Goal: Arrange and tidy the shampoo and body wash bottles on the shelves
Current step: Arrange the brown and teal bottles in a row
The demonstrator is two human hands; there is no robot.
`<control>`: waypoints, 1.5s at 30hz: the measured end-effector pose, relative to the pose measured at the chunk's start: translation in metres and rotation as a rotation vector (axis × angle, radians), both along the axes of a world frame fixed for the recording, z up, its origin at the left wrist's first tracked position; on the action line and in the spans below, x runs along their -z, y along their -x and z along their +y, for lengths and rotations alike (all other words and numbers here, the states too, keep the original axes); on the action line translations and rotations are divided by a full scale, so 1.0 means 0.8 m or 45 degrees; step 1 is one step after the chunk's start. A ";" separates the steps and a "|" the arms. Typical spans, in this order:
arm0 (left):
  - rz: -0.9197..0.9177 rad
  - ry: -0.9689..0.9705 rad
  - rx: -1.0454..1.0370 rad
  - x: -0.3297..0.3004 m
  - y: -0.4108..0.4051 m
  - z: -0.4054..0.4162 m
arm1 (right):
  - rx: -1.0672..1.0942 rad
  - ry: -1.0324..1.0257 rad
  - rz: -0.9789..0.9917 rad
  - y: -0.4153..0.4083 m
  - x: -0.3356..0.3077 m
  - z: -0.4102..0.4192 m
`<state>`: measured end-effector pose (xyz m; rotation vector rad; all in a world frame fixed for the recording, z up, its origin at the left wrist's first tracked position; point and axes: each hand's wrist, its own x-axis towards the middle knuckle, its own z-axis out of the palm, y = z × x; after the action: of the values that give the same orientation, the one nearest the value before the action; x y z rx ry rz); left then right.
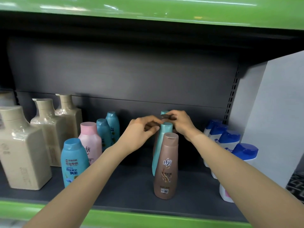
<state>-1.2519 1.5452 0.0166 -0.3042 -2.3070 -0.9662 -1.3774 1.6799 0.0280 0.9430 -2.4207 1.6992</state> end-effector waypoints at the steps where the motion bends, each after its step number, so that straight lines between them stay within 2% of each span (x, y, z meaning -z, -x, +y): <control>1: -0.002 -0.006 -0.003 0.000 0.000 0.000 | 0.008 -0.011 0.003 0.000 -0.001 0.000; 7: -0.006 -0.039 -0.033 0.000 -0.001 0.003 | 0.011 -0.049 -0.057 0.002 -0.003 0.002; 12: 0.008 -0.100 -0.274 -0.012 0.021 -0.001 | 0.154 0.007 -0.040 0.014 -0.017 0.013; 15: -0.049 -0.014 -0.359 -0.020 0.040 -0.003 | 0.227 0.038 -0.024 0.025 -0.024 0.017; 20: -0.135 0.236 -0.231 -0.021 0.061 -0.011 | 0.055 -0.170 -0.055 0.038 -0.021 0.005; 27: -0.091 0.278 -0.197 -0.017 0.071 -0.014 | 0.002 -0.202 -0.103 0.047 -0.014 -0.009; 36: -0.174 0.123 -0.152 -0.024 0.068 -0.008 | 0.082 0.054 -0.089 0.047 -0.011 0.012; 41: 0.015 -0.044 -0.275 -0.048 0.051 0.006 | 0.157 0.203 0.124 0.019 -0.033 0.043; 45: 0.126 -0.123 -0.234 -0.066 0.029 0.030 | 0.179 0.235 0.192 -0.007 -0.053 0.073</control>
<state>-1.2750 1.5689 0.0693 -0.0953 -2.1482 -0.9441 -1.3715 1.7385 0.0701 0.8233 -2.1384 1.7004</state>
